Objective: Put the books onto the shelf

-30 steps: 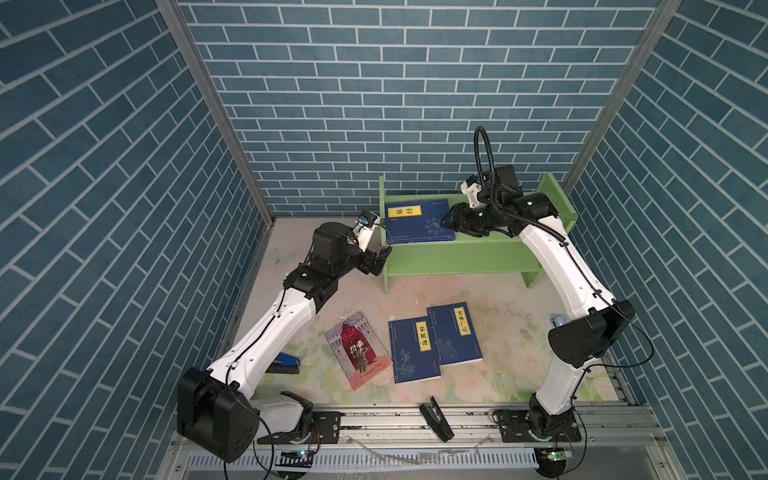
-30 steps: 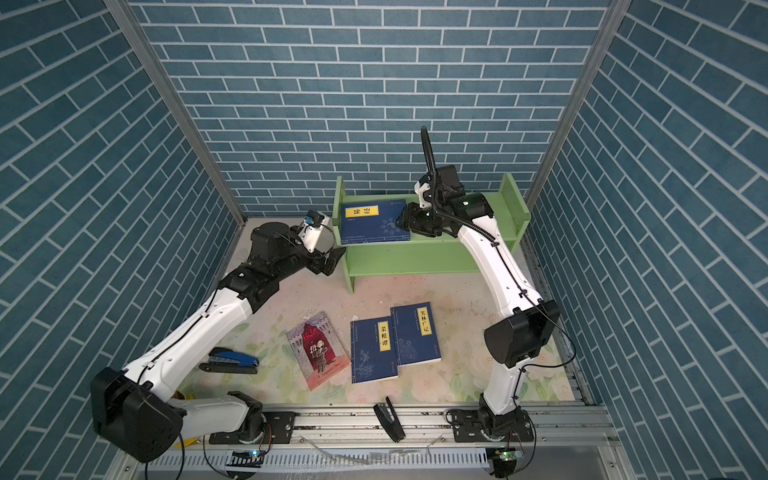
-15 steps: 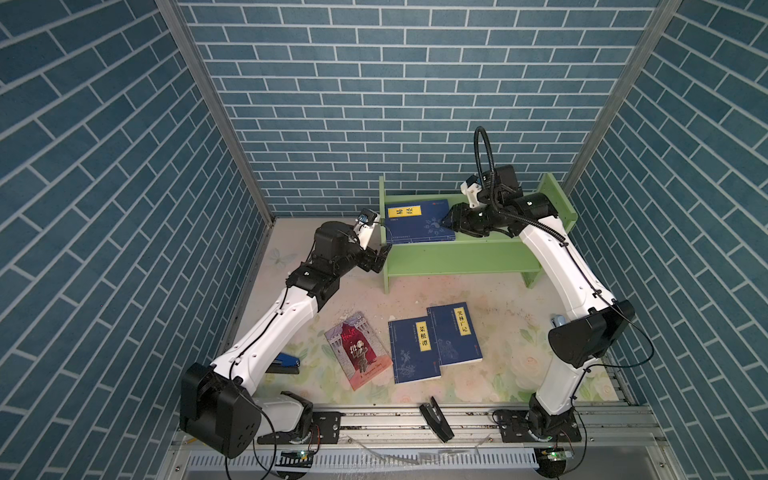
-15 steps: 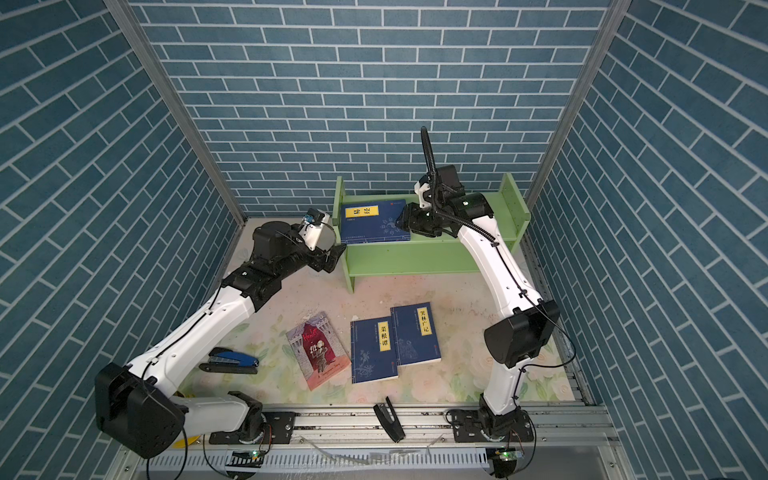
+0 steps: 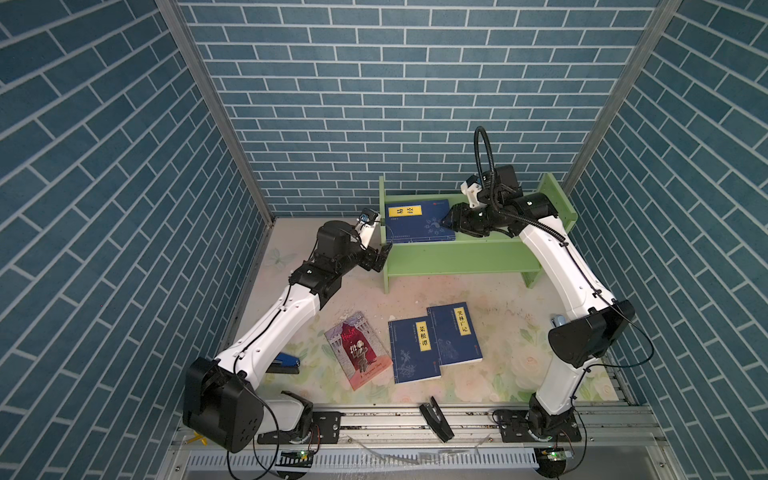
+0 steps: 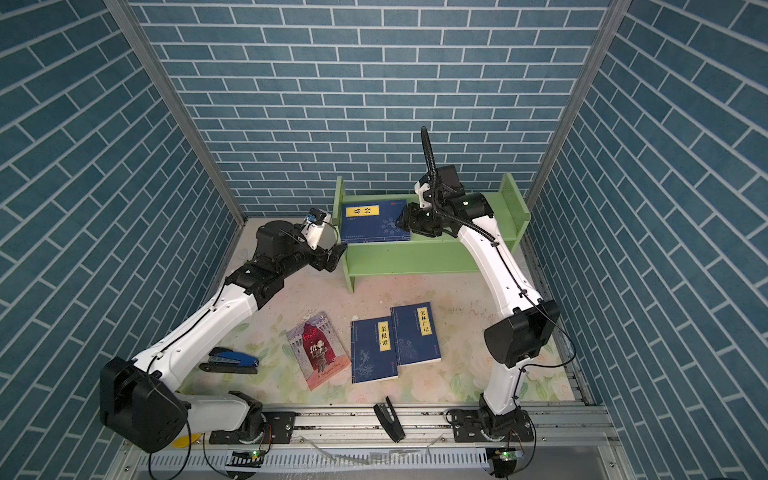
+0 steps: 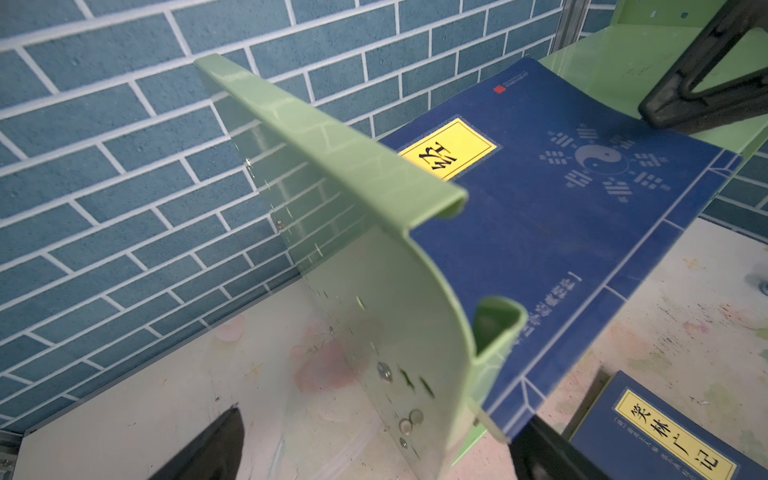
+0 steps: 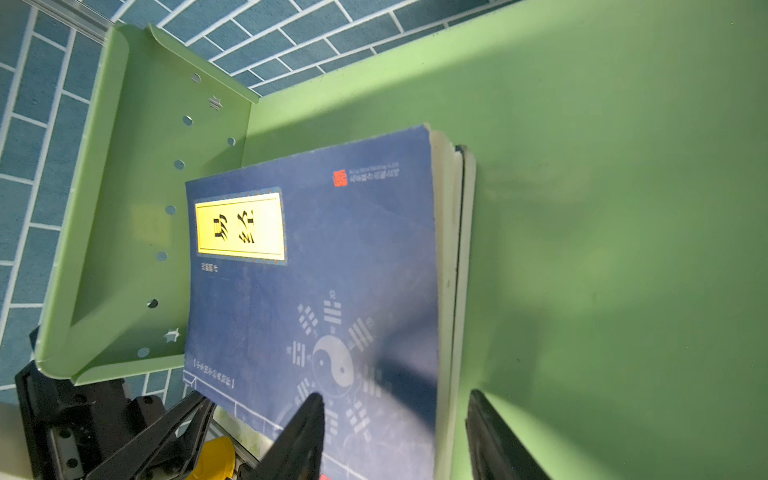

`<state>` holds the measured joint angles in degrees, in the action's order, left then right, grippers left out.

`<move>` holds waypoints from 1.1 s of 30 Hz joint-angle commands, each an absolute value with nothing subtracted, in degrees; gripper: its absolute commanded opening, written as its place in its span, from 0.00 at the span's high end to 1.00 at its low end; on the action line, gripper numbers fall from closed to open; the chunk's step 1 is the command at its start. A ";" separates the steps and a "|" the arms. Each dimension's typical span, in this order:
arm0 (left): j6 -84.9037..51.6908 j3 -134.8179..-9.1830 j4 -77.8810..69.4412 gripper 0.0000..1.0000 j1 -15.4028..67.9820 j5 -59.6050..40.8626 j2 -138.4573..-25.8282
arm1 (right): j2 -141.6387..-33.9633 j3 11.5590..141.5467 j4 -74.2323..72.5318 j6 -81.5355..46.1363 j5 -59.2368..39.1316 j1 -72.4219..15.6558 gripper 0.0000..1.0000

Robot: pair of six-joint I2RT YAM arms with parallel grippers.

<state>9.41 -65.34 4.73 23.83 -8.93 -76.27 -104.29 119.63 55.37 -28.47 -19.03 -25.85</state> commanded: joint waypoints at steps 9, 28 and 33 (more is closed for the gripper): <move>7.29 -68.44 6.04 0.00 23.84 -9.27 -76.93 | -104.11 121.12 57.57 -26.10 -16.61 -26.08 0.44; 6.21 -69.43 7.38 0.00 23.79 -11.06 -76.39 | -99.56 116.86 55.75 -25.99 -17.60 -26.07 0.43; 6.06 -69.52 6.76 0.00 23.81 -10.53 -76.71 | -96.22 112.61 54.16 -26.63 -17.25 -26.05 0.43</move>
<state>6.63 -68.05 7.84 23.81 -11.38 -76.18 -99.70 114.48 55.07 -28.05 -17.15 -25.85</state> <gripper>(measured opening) 0.996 0.571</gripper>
